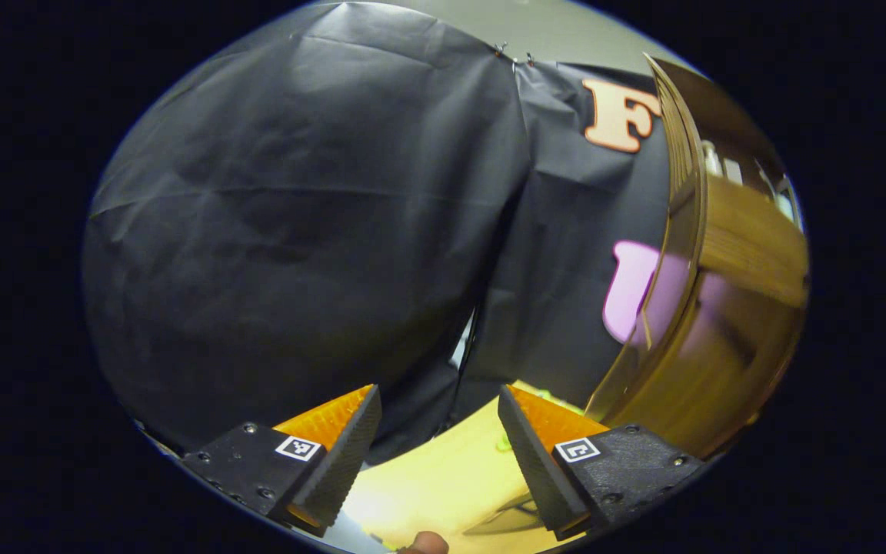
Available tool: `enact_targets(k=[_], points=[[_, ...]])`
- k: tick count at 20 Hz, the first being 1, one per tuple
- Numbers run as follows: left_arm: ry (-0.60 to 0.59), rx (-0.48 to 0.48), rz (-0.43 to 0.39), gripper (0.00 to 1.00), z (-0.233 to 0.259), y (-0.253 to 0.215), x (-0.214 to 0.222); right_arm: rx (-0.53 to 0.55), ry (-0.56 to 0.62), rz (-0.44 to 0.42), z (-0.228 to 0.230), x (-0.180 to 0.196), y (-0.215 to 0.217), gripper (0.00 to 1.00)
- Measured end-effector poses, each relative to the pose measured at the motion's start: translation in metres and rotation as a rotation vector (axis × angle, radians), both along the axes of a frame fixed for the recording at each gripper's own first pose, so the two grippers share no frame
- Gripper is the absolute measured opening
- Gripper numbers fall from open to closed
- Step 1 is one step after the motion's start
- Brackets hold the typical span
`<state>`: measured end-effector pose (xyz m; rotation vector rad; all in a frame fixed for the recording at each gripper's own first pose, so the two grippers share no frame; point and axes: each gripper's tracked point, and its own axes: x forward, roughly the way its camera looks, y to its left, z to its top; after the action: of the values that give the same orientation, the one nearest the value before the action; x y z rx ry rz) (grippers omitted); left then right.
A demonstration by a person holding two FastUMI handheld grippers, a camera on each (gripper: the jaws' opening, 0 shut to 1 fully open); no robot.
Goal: Open the right door of the double-door shoe cabinet with the right hand, and open the left door with the left hand.
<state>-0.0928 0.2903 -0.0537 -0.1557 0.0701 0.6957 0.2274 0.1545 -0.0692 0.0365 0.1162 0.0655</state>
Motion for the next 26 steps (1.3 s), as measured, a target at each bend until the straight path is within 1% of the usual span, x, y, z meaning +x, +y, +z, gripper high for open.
enact_targets(k=[1,2,3,4,6,7,10,14,17,19,22,24,25,26], points=[[-0.036,0.020,-0.006,0.90,0.026,-0.004,0.003,-0.005,0.003,-0.013,-0.001,-0.002,-0.006,0.92],[-0.069,0.044,-0.014,0.95,0.050,-0.010,0.009,-0.009,0.004,-0.025,0.000,-0.003,-0.011,0.92],[-0.099,0.070,-0.025,0.95,0.072,-0.017,0.011,-0.012,0.004,-0.036,0.000,-0.006,-0.017,0.92],[-0.123,0.095,-0.043,0.89,0.093,-0.027,0.016,-0.015,0.002,-0.046,0.002,-0.009,-0.021,0.92],[-0.155,0.134,-0.088,0.89,0.124,-0.051,0.023,-0.025,-0.007,-0.064,0.007,-0.012,-0.027,0.92],[-0.172,0.145,-0.126,0.89,0.139,-0.068,0.028,-0.033,-0.011,-0.070,0.010,-0.013,-0.030,0.92],[-0.221,0.174,-0.281,0.89,0.171,-0.137,0.052,-0.053,-0.044,-0.082,0.030,-0.017,-0.032,0.92],[-0.197,0.225,-0.484,0.89,0.164,-0.222,0.081,-0.050,-0.109,-0.063,0.069,-0.018,-0.020,0.92],[-0.167,0.237,-0.598,0.89,0.143,-0.271,0.096,-0.051,-0.158,-0.057,0.102,-0.021,-0.012,0.92],[-0.136,0.242,-0.648,0.89,0.126,-0.296,0.103,-0.054,-0.178,-0.067,0.120,-0.025,-0.010,0.91],[-0.149,0.245,-0.717,0.89,0.109,-0.335,0.101,-0.045,-0.207,-0.075,0.139,-0.031,-0.006,0.91],[-0.155,0.231,-0.756,0.89,0.094,-0.356,0.099,-0.048,-0.211,-0.089,0.139,-0.032,-0.005,0.91],[-0.151,0.234,-0.761,0.89,0.087,-0.361,0.098,-0.053,-0.208,-0.094,0.137,-0.033,-0.006,0.91],[-0.149,0.242,-0.766,0.95,0.080,-0.363,0.097,-0.057,-0.202,-0.101,0.135,-0.035,-0.007,0.98]])
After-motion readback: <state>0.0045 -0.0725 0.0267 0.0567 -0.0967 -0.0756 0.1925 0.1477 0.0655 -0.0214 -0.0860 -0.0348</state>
